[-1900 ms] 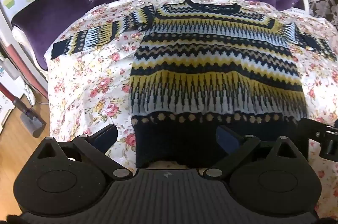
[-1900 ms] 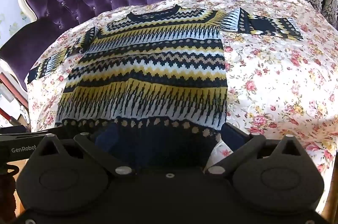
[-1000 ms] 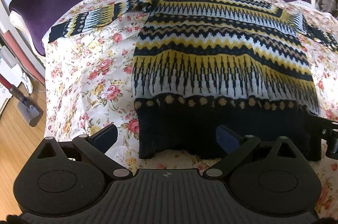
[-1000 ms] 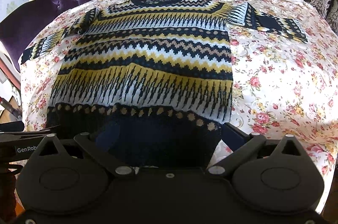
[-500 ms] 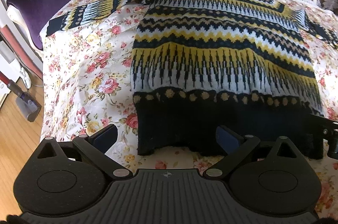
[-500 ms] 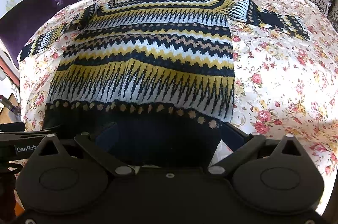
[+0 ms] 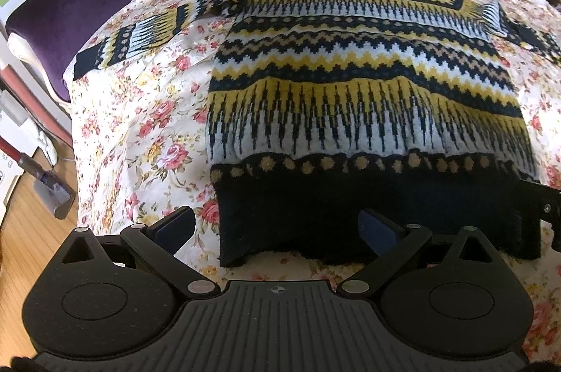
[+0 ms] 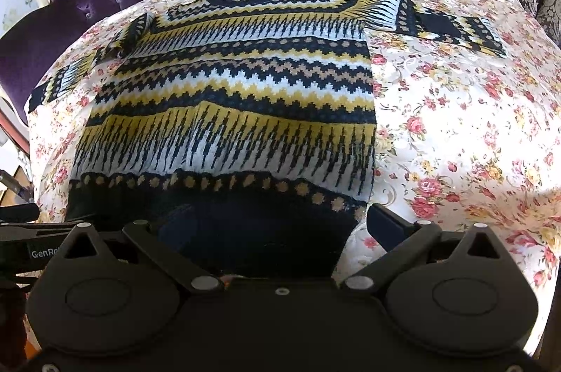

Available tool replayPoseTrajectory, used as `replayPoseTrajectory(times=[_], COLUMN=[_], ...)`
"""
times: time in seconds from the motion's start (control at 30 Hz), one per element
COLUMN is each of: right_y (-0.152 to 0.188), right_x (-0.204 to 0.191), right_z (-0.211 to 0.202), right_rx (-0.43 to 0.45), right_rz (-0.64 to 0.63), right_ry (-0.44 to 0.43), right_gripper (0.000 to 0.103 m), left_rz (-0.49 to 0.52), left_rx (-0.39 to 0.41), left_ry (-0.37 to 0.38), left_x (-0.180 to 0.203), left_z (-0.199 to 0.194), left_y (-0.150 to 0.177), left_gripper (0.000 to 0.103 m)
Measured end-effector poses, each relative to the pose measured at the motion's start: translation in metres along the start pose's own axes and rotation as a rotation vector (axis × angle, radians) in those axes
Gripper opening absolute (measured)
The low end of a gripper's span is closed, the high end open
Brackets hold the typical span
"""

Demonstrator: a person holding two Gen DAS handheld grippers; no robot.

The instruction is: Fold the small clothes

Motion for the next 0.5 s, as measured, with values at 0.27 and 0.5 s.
replayPoseTrajectory(times=[0.27, 0.5], right_y=[-0.004, -0.013], right_x=[0.007, 0.013], right_z=[0.000, -0.001], right_rx=[0.012, 0.032], right_rz=[0.020, 0.025], right_ry=[-0.011, -0.014], right_gripper=[0.102, 0.102], left_rz=[0.033, 0.064], left_rx=[-0.007, -0.011], left_ry=[0.000, 0.007], left_x=[0.008, 0.015], left_z=[-0.002, -0.005], left_y=[-0.007, -0.017], left_gripper=[0.100, 0.100])
Point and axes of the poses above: each gripper's, at about its wrist camera, not at the fingertips, and z roughly the way its jaws point, x to its right, y to its underside, the point moved 6 cm from there along z, roughly the way its jaws point, and after that the axes turned 6 degrees about -x, right-handed, at the moved point
